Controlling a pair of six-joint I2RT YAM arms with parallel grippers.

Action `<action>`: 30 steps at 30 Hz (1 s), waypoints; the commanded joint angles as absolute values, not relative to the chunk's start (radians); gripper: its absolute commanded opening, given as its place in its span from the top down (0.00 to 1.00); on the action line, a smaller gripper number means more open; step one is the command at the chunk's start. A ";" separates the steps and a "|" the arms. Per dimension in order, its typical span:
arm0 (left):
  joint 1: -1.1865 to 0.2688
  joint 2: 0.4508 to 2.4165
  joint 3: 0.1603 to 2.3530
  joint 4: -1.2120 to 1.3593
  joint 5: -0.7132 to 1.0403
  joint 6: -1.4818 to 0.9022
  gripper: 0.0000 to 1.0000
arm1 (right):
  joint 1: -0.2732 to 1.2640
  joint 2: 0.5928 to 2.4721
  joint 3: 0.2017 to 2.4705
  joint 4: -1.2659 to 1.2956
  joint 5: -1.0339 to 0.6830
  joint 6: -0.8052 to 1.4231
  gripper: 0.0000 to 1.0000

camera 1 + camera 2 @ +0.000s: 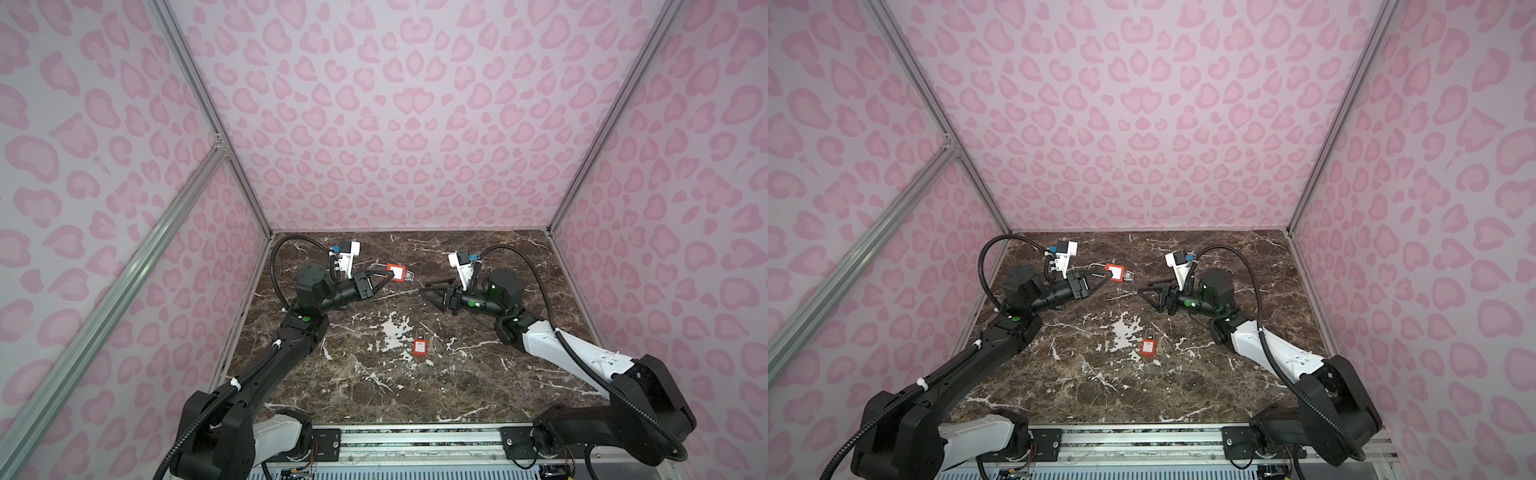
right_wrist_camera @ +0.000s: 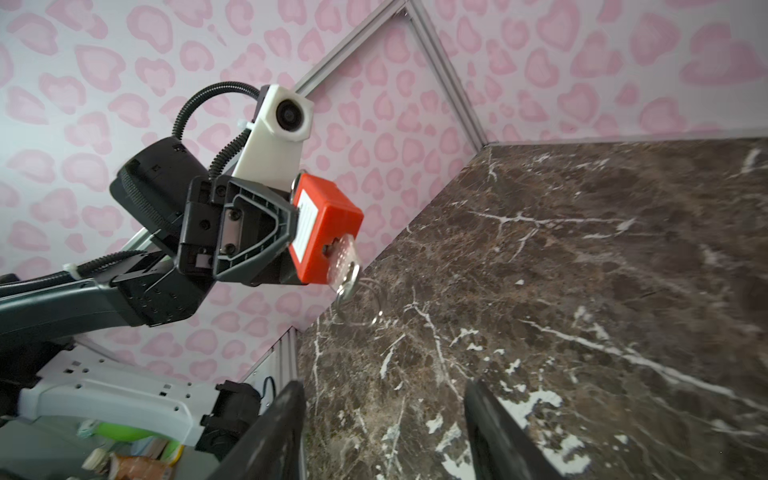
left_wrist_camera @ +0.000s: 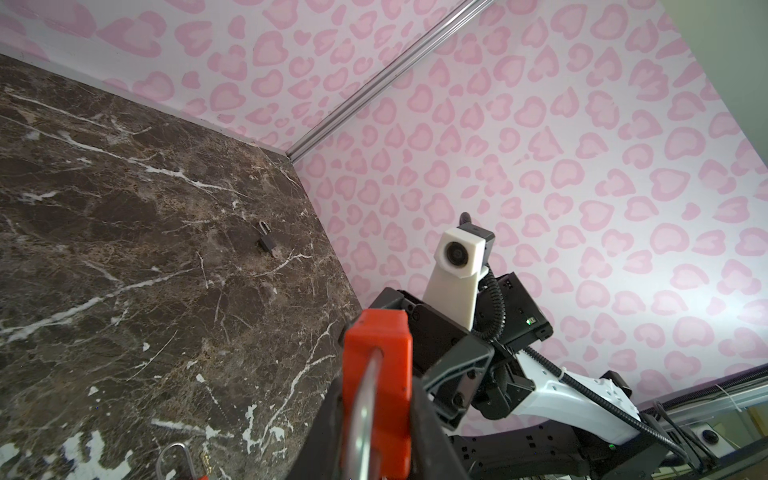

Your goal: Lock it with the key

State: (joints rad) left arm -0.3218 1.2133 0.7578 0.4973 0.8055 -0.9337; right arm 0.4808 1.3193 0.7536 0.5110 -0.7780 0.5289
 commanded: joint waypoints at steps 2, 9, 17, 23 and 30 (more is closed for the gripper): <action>-0.321 1.215 0.768 0.557 0.823 -0.927 0.96 | 0.431 1.279 0.775 0.370 -0.765 0.380 0.38; -0.321 1.216 0.765 0.561 0.823 -0.931 0.96 | 0.420 1.307 0.810 0.507 -0.828 0.492 0.46; -0.321 1.213 0.772 0.555 0.824 -0.934 0.96 | 0.474 1.416 0.879 0.655 -0.960 0.633 0.57; -0.321 1.214 0.773 0.552 0.826 -0.933 0.96 | 0.488 1.452 0.905 0.688 -0.973 0.677 0.59; -0.322 1.218 0.779 0.552 0.826 -0.931 0.96 | 0.491 1.489 0.931 0.685 -1.015 0.711 0.59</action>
State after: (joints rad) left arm -0.3218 1.2148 0.7631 0.5007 0.8139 -0.9348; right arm 0.4889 1.4776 0.9237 0.6521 -0.9783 0.6895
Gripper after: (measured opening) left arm 0.223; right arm 0.413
